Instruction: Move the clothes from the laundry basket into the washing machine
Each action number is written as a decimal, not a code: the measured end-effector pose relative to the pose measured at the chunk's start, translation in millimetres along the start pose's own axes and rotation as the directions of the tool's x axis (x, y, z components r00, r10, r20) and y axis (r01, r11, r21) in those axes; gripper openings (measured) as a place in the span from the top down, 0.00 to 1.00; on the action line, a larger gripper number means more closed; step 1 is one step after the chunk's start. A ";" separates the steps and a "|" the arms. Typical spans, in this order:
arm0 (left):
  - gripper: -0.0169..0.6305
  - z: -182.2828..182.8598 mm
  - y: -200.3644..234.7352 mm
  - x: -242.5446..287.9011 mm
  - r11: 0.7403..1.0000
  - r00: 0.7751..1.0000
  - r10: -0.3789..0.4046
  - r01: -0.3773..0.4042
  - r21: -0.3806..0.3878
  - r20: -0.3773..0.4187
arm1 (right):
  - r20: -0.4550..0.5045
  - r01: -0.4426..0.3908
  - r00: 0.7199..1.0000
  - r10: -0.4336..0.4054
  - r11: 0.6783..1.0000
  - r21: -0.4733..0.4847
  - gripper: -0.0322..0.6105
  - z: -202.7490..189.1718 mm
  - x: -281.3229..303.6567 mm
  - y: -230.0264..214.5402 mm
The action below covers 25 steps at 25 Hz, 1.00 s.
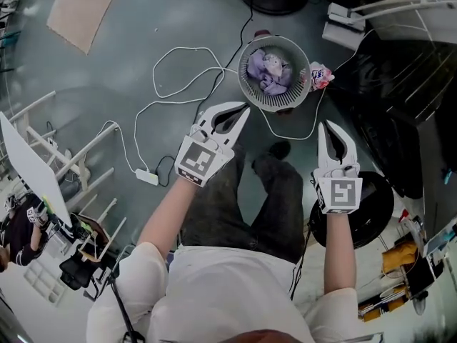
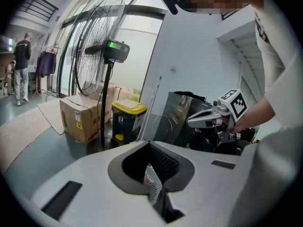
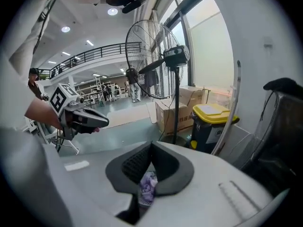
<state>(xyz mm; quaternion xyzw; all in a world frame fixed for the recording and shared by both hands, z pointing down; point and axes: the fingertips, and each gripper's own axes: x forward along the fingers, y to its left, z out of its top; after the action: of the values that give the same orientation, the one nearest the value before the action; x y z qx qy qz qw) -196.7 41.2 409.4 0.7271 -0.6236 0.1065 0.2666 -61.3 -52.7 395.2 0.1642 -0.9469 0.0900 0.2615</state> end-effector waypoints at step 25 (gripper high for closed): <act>0.96 -131.7 116.9 138.5 0.963 0.998 -0.053 0.044 0.268 0.027 | 0.008 -0.188 0.980 0.200 0.935 -0.301 0.93 -155.0 172.9 -23.9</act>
<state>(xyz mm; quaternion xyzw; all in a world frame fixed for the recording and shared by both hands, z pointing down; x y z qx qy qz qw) -258.4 -17.4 616.8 0.7731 -0.5901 0.1707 0.1582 -120.5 -80.9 619.2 0.0303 -0.9659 -0.0322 0.2551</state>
